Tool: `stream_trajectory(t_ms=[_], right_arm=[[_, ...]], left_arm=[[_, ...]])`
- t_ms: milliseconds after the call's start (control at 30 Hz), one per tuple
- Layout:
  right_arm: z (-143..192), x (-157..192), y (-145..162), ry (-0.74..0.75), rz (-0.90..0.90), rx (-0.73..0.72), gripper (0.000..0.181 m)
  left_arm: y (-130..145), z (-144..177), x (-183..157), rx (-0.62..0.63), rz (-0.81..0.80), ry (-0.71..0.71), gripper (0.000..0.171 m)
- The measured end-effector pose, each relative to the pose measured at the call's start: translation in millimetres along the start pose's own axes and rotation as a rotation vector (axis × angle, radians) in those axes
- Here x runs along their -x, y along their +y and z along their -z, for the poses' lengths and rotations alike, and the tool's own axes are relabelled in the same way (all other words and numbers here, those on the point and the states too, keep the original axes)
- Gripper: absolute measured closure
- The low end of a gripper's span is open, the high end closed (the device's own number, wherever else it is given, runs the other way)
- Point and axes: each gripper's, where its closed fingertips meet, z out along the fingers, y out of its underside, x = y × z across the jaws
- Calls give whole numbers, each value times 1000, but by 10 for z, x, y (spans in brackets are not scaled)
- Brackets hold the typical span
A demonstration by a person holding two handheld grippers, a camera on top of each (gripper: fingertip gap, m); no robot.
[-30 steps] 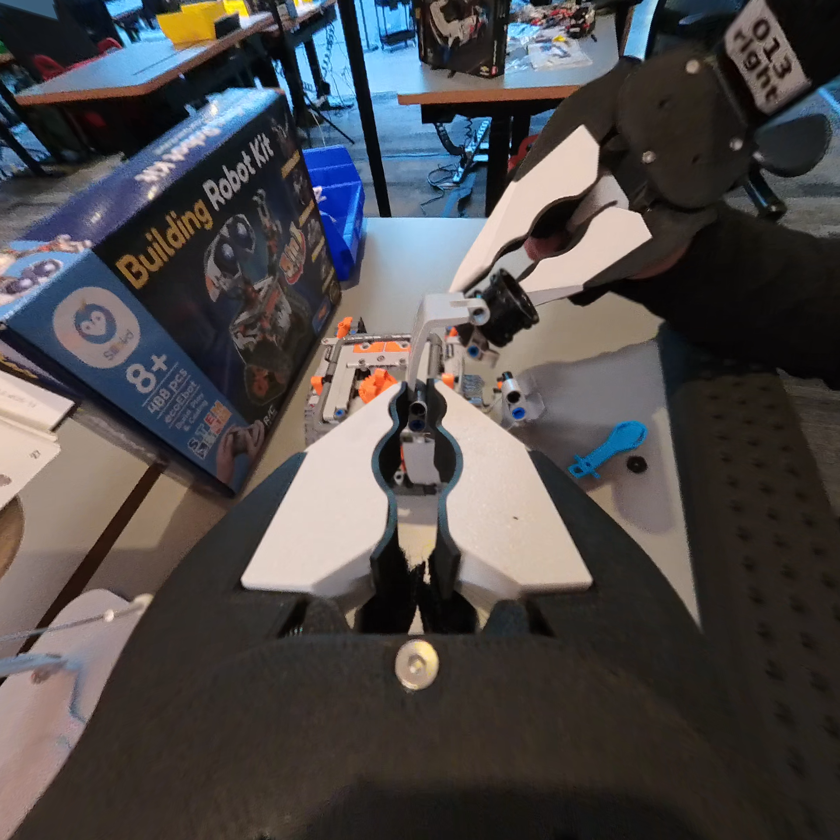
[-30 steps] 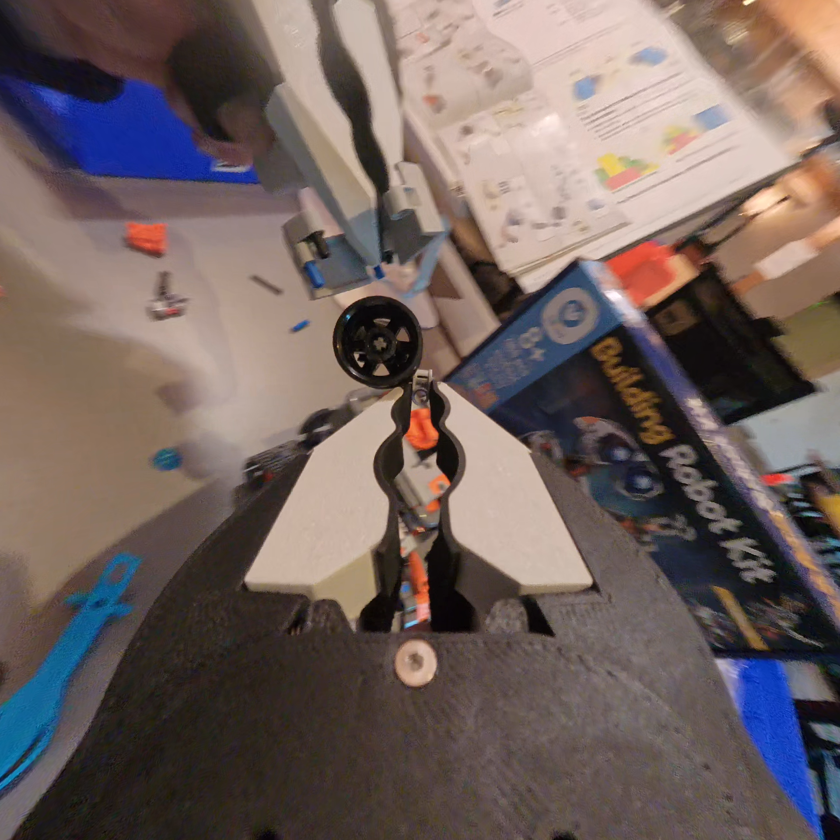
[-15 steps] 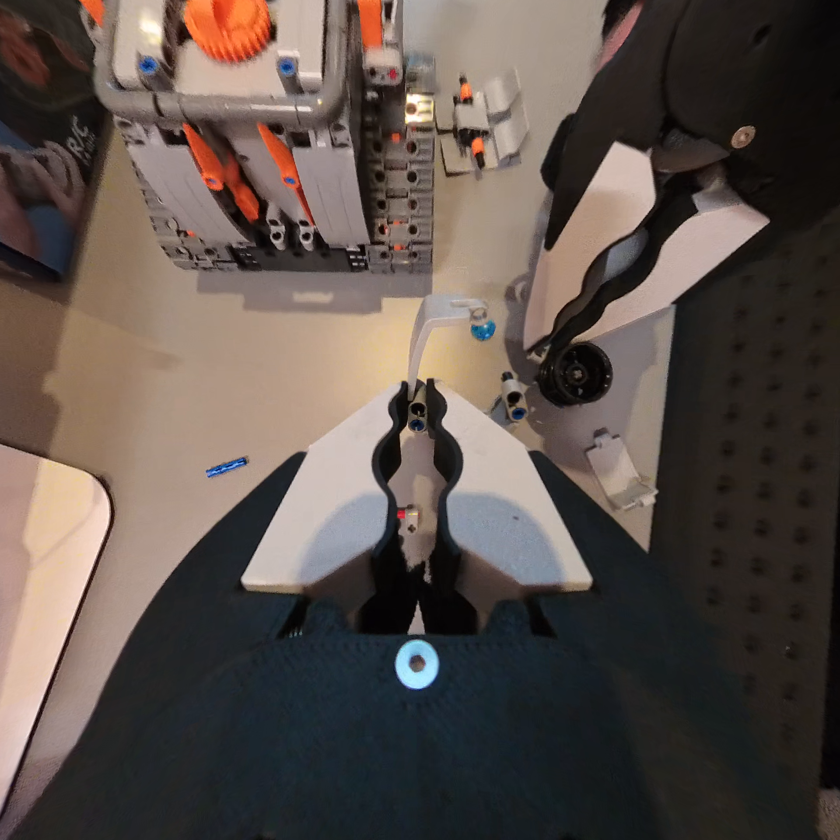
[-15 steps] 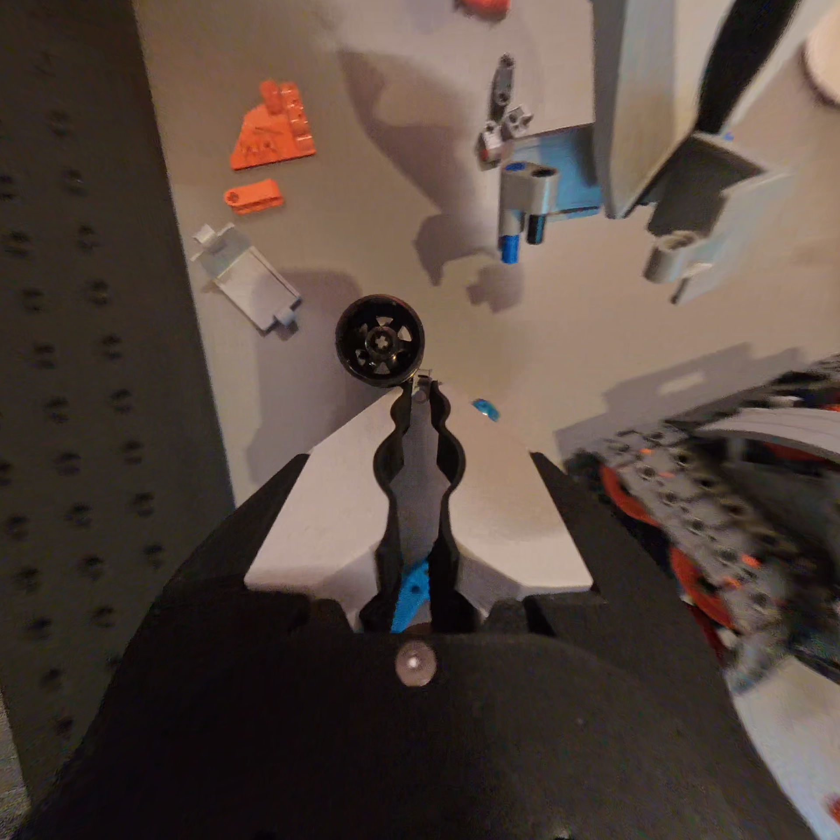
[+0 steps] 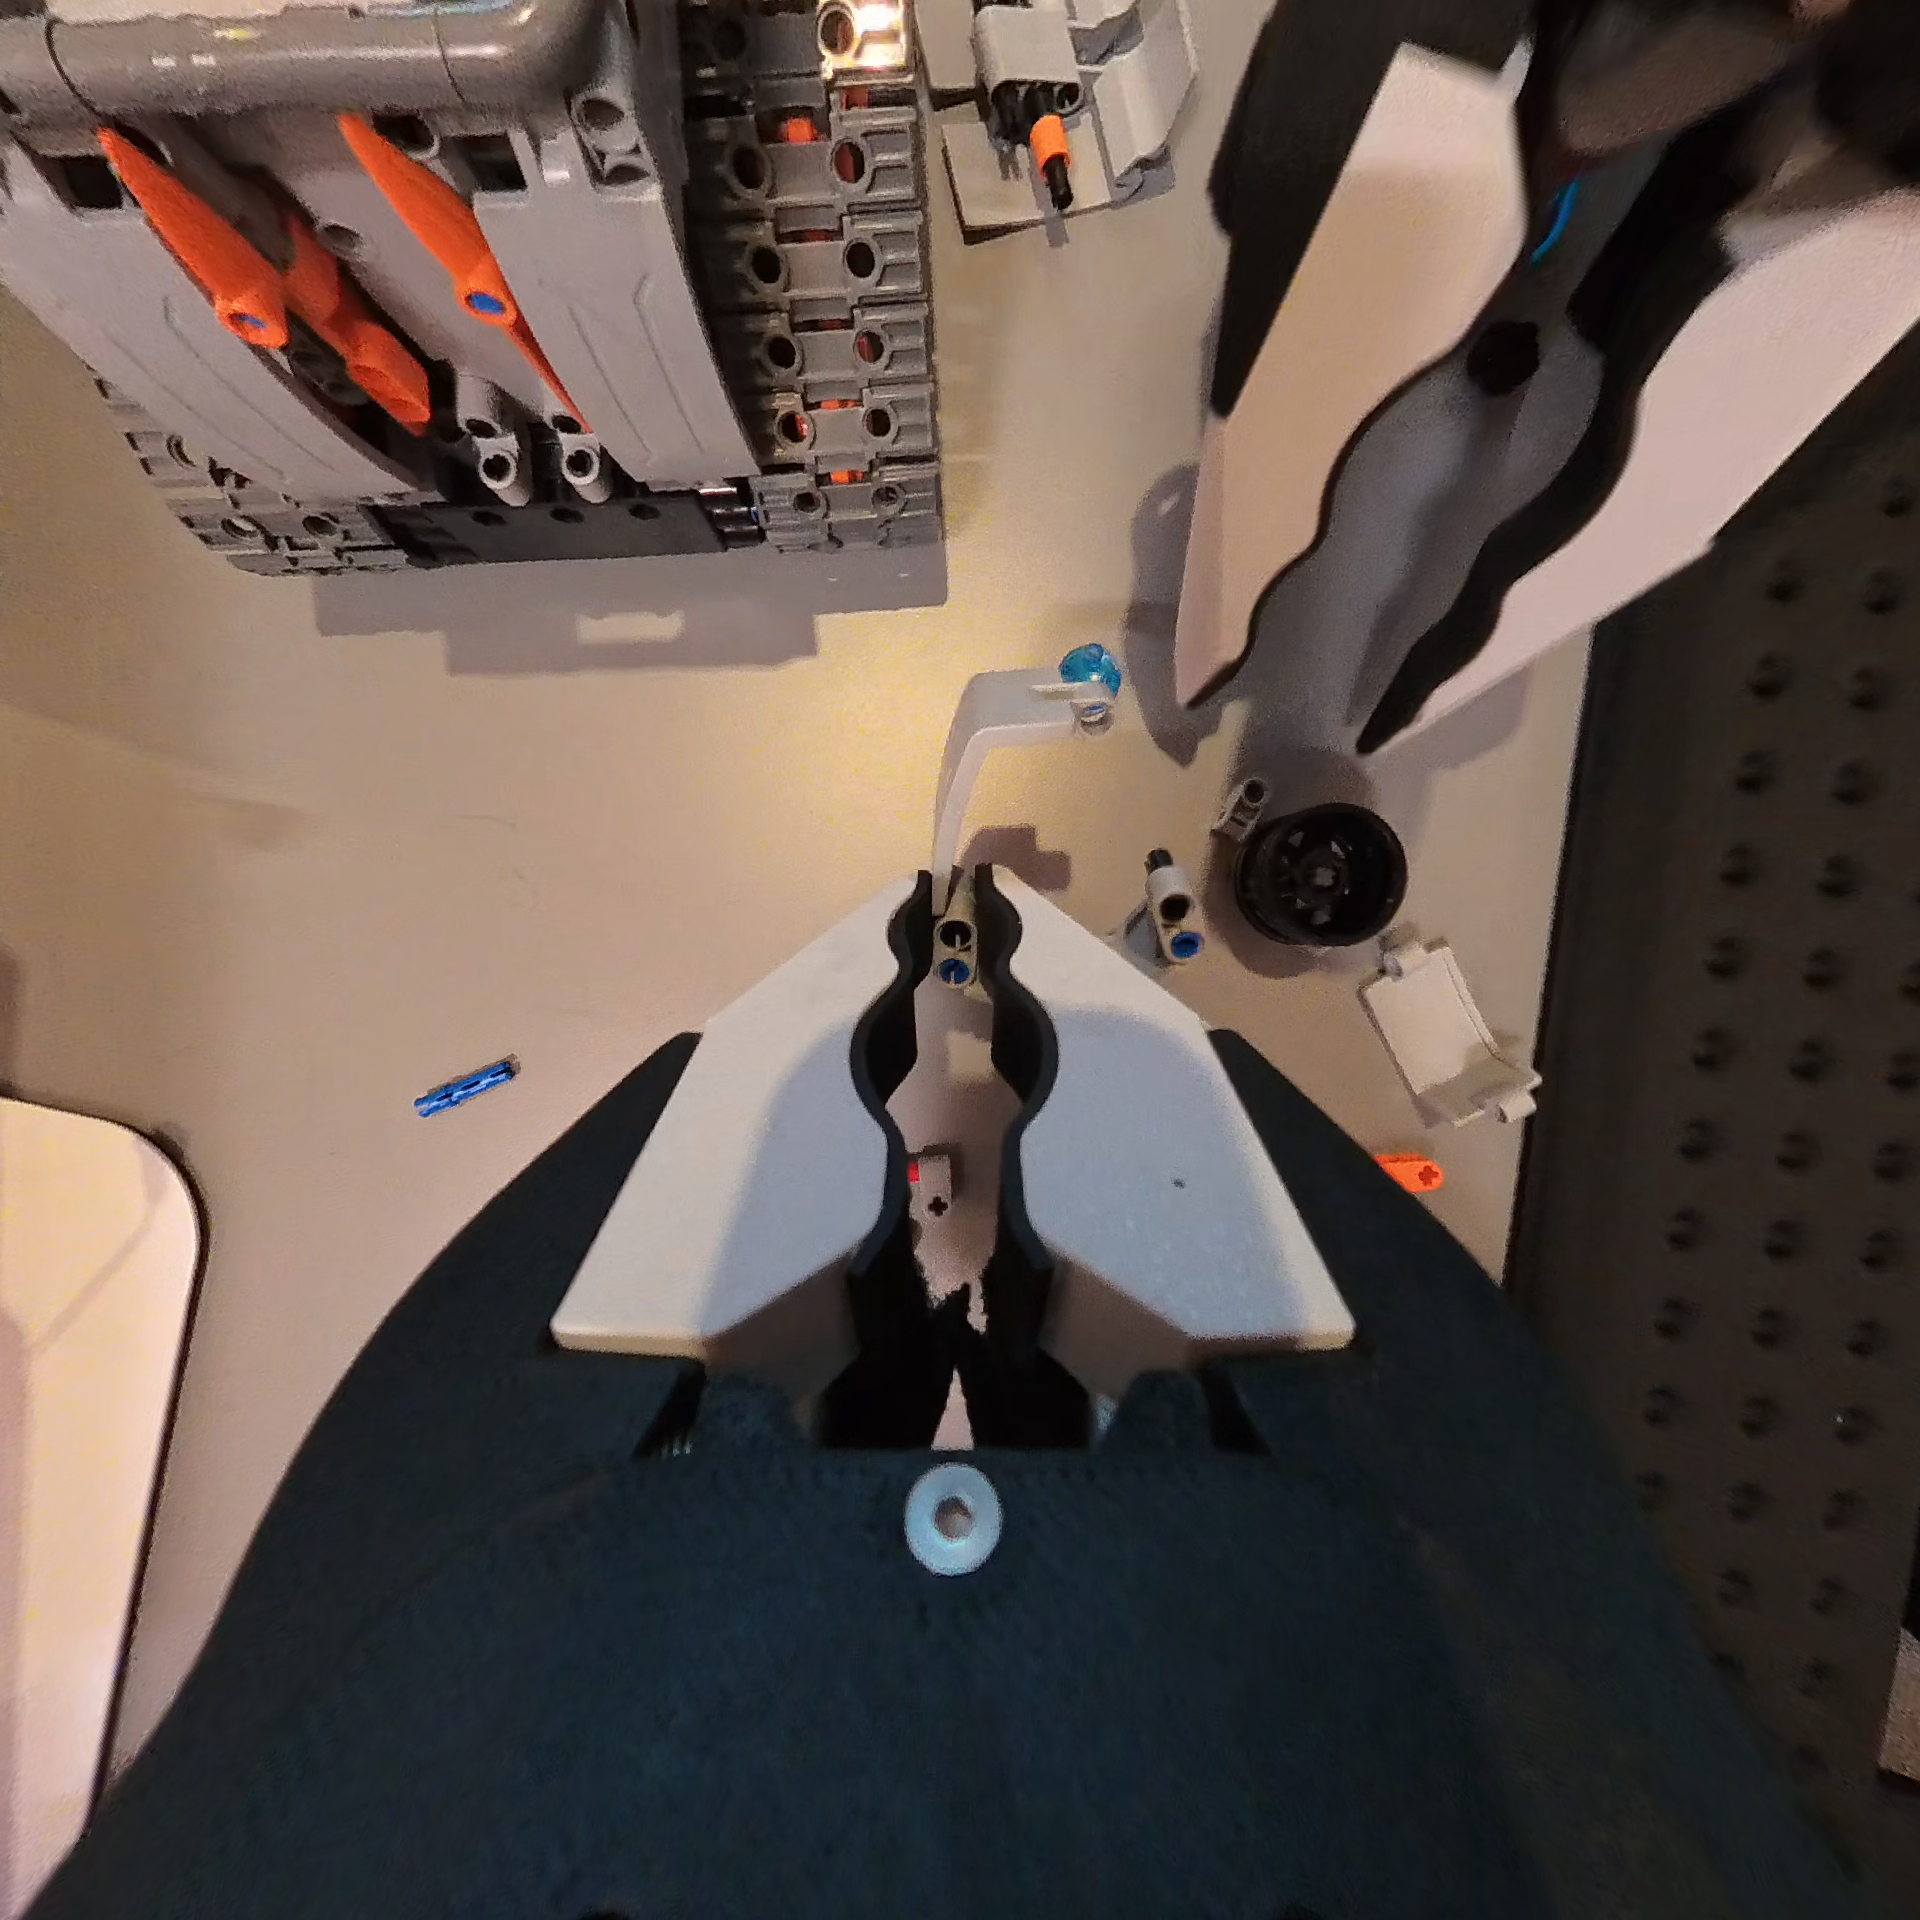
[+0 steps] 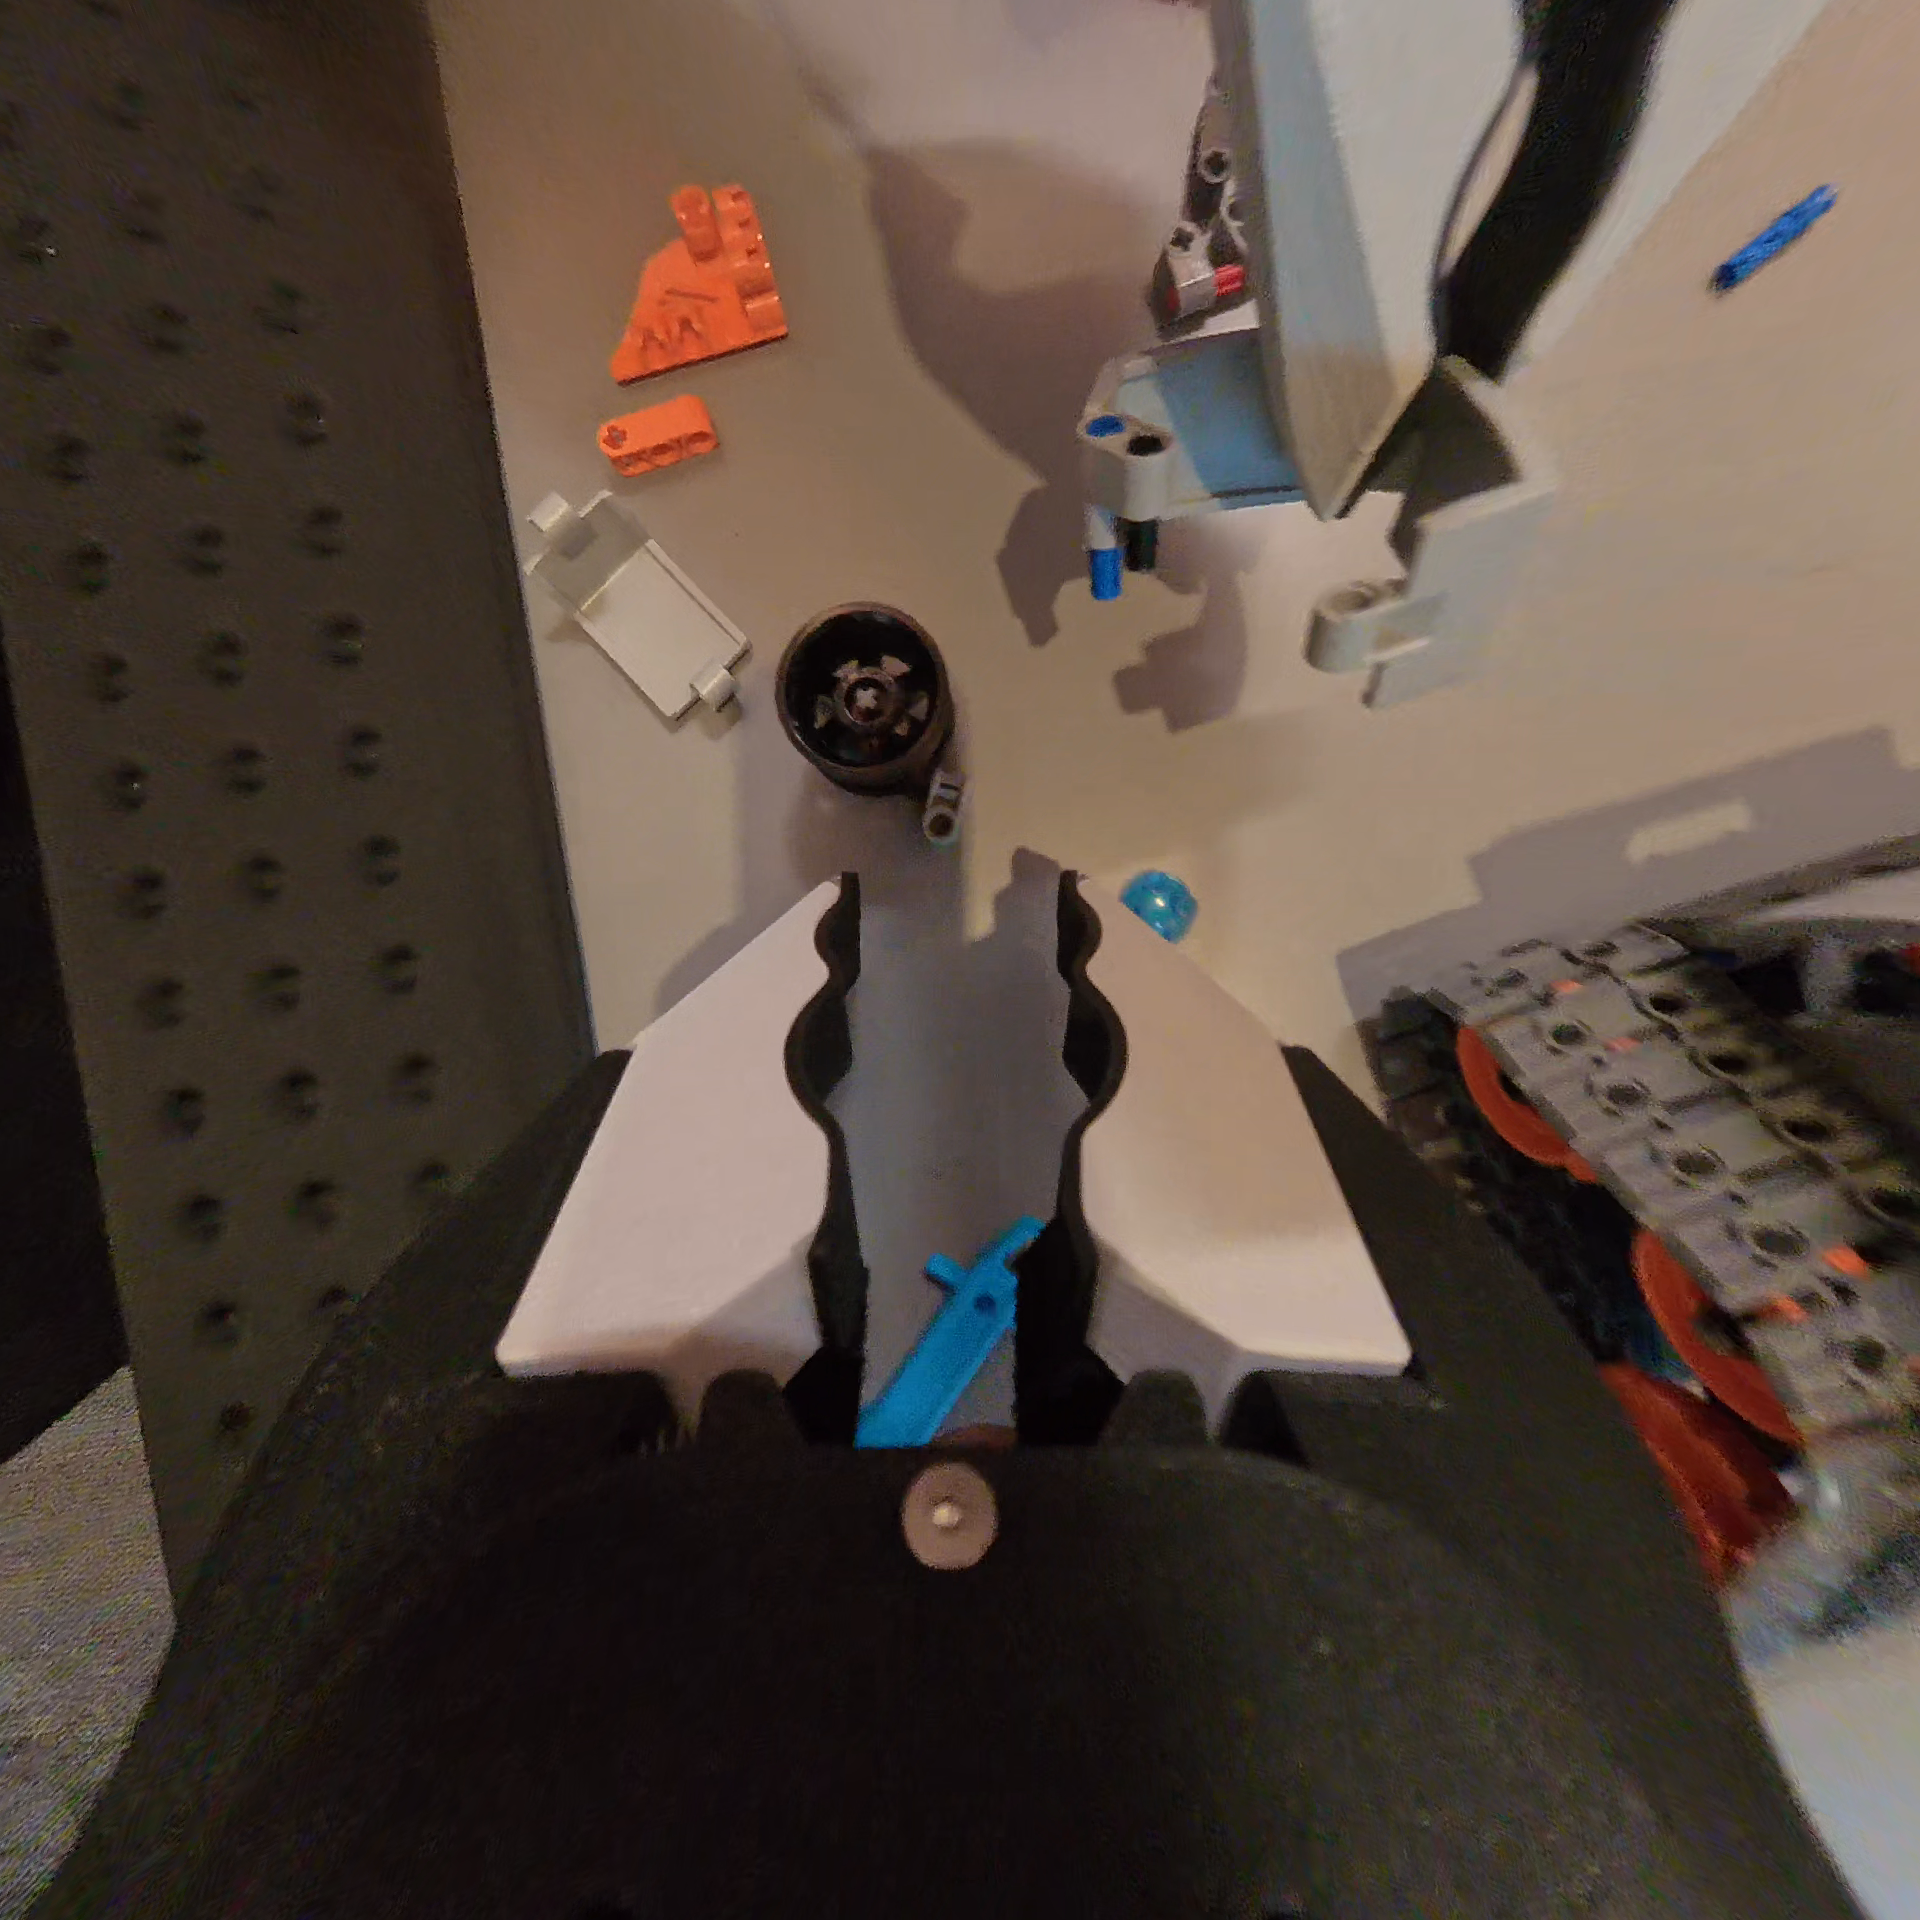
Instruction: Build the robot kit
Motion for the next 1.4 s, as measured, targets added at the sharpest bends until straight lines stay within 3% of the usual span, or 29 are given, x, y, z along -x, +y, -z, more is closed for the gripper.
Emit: stream_trajectory(t_ms=[233, 433, 633, 833, 1000, 1067, 1133, 1200, 1300, 1400], right_arm=[[589, -196, -319, 87, -31, -227, 148], [460, -260, -545, 129, 5, -248, 142], [334, -419, -496, 229, 32, -204, 168], [384, -524, -493, 282, 11, -248, 171], [434, -476, -498, 157, -83, -349, 171], [450, -476, -482, 134, -100, -366, 171], [454, -467, -458, 114, -109, -367, 171], [448, -463, -414, 104, -110, -351, 172], [476, -458, -366, 92, -114, -347, 180], [519, -444, -349, 77, -120, -357, 181]], left_arm=[[-8, 21, -96, 73, -67, -15, 167], [-11, -33, -148, 144, -98, -21, 167], [-87, -35, -187, 165, -133, -38, 167], [-186, 27, -114, 140, -154, -98, 165], [-281, 280, -162, 16, -158, -129, 145], [-243, 367, -258, -27, -136, -100, 128], [-162, 381, -387, -56, -114, -56, 122], [-30, 315, -468, -51, -82, -48, 113], [179, 114, -646, -25, -56, -15, 113], [210, -101, -794, -48, -57, 1, 112]])
